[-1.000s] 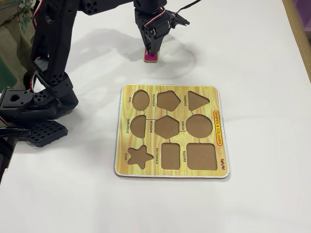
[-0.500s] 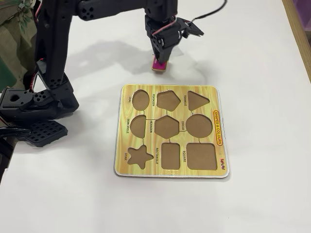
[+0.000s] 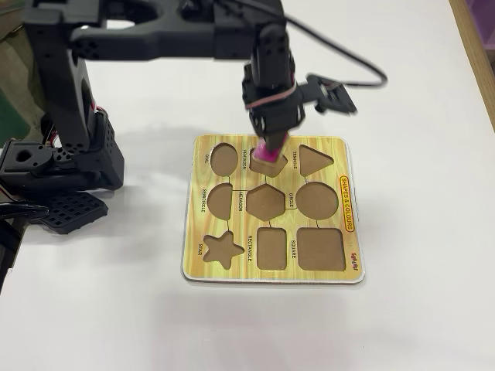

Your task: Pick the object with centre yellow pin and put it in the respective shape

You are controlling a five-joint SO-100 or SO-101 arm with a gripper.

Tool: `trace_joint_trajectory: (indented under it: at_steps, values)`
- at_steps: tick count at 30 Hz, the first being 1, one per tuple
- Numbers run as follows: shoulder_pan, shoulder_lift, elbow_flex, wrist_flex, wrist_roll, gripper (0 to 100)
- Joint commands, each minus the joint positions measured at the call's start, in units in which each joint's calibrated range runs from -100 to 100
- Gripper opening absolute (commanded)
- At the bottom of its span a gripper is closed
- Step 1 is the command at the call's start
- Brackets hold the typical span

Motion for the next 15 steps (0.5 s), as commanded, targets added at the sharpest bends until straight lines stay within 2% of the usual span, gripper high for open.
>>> trace_joint_trajectory:
  at_steps: [1, 5, 15]
  values:
    - [6.1, -6.9, 4.0, 0.1, 0.0, 1]
    - [10.3, -9.8, 8.9, 0.1, 0.8, 1]
    - [17.3, -11.7, 12.1, 0.0, 12.6, 1]
